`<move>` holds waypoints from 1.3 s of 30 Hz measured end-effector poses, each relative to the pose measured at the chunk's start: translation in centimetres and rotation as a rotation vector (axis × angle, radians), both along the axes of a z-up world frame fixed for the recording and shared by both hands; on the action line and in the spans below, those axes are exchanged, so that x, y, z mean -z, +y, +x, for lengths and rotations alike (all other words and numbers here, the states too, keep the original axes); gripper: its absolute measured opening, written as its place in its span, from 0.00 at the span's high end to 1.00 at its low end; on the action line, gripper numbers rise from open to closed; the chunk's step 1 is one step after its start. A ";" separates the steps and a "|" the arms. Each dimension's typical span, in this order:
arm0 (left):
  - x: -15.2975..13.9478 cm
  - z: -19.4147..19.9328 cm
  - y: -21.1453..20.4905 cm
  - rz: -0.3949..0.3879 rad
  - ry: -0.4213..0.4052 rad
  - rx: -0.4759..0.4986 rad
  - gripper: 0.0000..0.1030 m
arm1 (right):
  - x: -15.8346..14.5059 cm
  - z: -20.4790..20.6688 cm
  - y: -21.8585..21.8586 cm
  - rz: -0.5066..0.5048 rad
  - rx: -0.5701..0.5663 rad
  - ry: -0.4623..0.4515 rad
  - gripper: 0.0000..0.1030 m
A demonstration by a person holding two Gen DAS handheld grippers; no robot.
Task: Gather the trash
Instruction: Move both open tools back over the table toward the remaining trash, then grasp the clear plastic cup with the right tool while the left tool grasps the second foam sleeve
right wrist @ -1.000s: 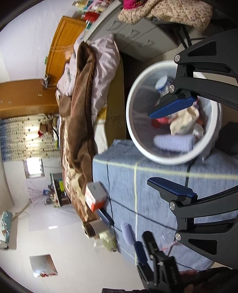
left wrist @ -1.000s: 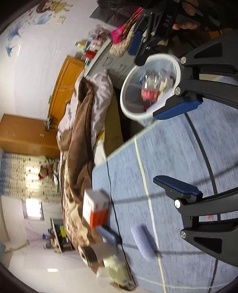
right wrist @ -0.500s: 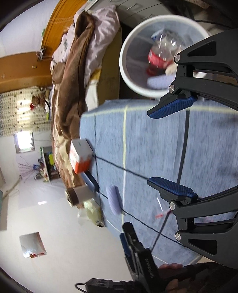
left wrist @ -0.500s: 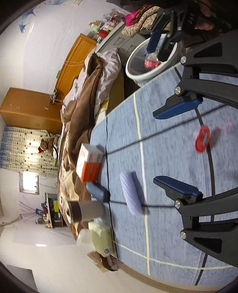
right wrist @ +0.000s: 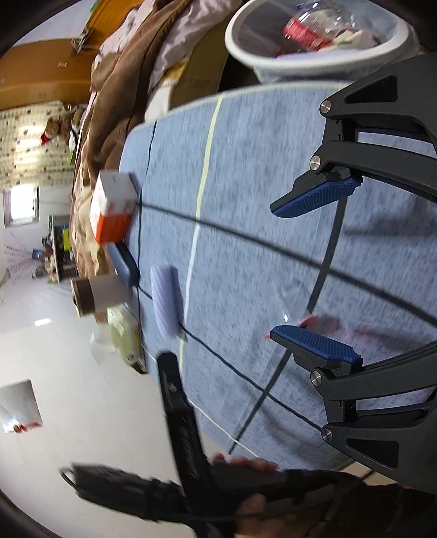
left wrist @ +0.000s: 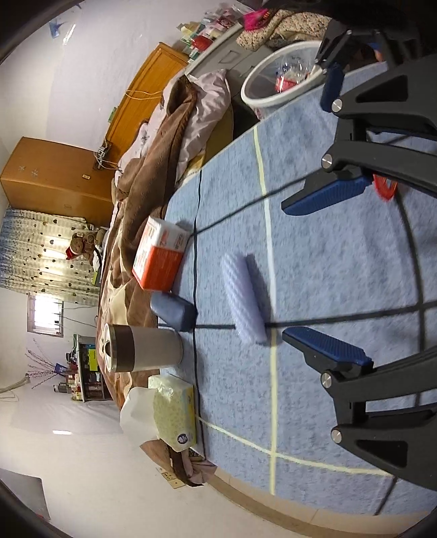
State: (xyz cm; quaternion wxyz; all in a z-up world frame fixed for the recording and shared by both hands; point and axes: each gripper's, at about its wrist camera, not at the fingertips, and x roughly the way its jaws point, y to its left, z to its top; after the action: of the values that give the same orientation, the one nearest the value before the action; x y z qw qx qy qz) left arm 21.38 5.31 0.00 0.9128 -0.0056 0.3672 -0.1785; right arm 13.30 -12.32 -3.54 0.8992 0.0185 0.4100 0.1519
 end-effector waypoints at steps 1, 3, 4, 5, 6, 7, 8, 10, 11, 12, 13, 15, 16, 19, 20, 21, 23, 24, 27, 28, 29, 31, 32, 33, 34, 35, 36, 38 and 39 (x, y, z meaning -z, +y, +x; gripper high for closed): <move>0.1 0.7 0.2 0.004 0.000 0.004 0.31 | 0.2 0.1 0.4 -0.002 -0.016 0.006 0.34; 0.4 1.9 0.5 0.000 0.012 0.015 0.31 | 0.6 0.6 1.0 -0.010 -0.039 0.021 0.34; 0.6 2.4 0.6 0.009 0.016 0.017 0.31 | 0.8 0.8 1.4 -0.014 -0.048 0.030 0.34; 0.7 2.9 0.5 0.028 0.013 0.024 0.31 | 1.0 1.1 1.6 -0.016 -0.054 0.037 0.34; 0.9 3.4 0.4 0.045 0.011 0.035 0.31 | 1.2 1.3 1.7 -0.017 -0.062 0.045 0.34; 1.0 3.9 0.3 0.052 0.017 0.047 0.31 | 1.4 1.5 1.9 -0.016 -0.068 0.052 0.34; 1.2 4.3 0.4 0.048 0.023 0.061 0.31 | 1.6 1.7 2.0 -0.015 -0.072 0.058 0.34; 1.5 5.3 0.5 0.032 0.034 0.082 0.31 | 2.2 2.2 2.5 -0.023 -0.083 0.082 0.33; 1.7 5.7 0.6 0.029 0.038 0.091 0.31 | 2.5 2.3 2.8 -0.031 -0.089 0.093 0.33; 1.8 6.1 0.6 0.029 0.040 0.092 0.31 | 2.7 2.5 3.0 -0.039 -0.097 0.102 0.33; 1.9 6.4 0.6 0.037 0.039 0.097 0.31 | 2.9 2.5 3.1 -0.052 -0.101 0.106 0.33; 2.0 7.0 0.3 0.059 0.031 0.119 0.31 | 3.1 2.8 3.3 -0.077 -0.097 0.112 0.33; 2.2 7.4 0.1 0.065 0.036 0.133 0.31 | 3.2 3.0 3.3 -0.081 -0.097 0.119 0.33; 2.7 8.5 -0.3 0.090 0.043 0.142 0.31 | 3.2 3.5 3.0 -0.085 -0.096 0.122 0.34; 2.9 8.7 -0.6 0.113 0.036 0.145 0.31 | 3.2 3.6 2.9 -0.093 -0.092 0.118 0.34; 3.1 8.9 -0.7 0.129 0.032 0.150 0.31 | 3.2 3.7 2.9 -0.102 -0.089 0.116 0.34; 3.4 9.5 -1.0 0.133 0.041 0.167 0.31 | 3.3 3.8 2.7 -0.118 -0.088 0.112 0.36; 3.6 9.9 -1.2 0.136 0.044 0.172 0.31 | 3.3 3.8 2.5 -0.121 -0.085 0.110 0.44; 4.2 10.8 -1.6 0.158 0.056 0.182 0.31 | 3.2 4.2 1.9 -0.121 -0.061 0.107 0.55; 4.4 11.1 -1.6 0.160 0.066 0.181 0.31 | 3.2 4.3 1.7 -0.113 -0.060 0.110 0.55; 4.6 11.4 -1.7 0.153 0.079 0.184 0.31 | 3.2 4.4 1.5 -0.112 -0.056 0.111 0.55; 5.1 11.9 -1.7 0.128 0.110 0.190 0.31 | 3.3 4.5 1.1 -0.113 -0.042 0.109 0.55; 5.4 12.0 -1.8 0.131 0.119 0.191 0.31 | 3.3 4.7 0.9 -0.109 -0.038 0.109 0.55; 5.6 12.0 -2.0 0.144 0.122 0.194 0.31 | 3.3 4.8 0.7 -0.104 -0.033 0.109 0.55; 5.9 11.9 -2.3 0.165 0.128 0.200 0.31 | 3.4 4.9 0.6 -0.103 -0.028 0.109 0.55; 6.0 11.8 -2.6 0.181 0.129 0.208 0.31 | 3.4 5.0 0.5 -0.106 -0.023 0.107 0.55; 6.1 11.8 -2.7 0.189 0.127 0.211 0.31 | 3.4 5.1 0.3 -0.108 -0.020 0.107 0.55; 5.9 11.6 -2.8 0.167 0.129 0.215 0.31 | 3.4 5.2 0.1 -0.102 -0.013 0.106 0.55; 5.8 11.6 -2.8 0.154 0.130 0.215 0.31 | 3.4 5.2 -0.1 -0.098 -0.010 0.106 0.55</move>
State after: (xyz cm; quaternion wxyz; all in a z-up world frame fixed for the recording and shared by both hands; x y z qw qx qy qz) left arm 33.01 2.50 -5.78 0.8604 0.0923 0.4368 -0.2460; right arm 18.48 -12.39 -6.97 0.8752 -0.0193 0.4642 0.1349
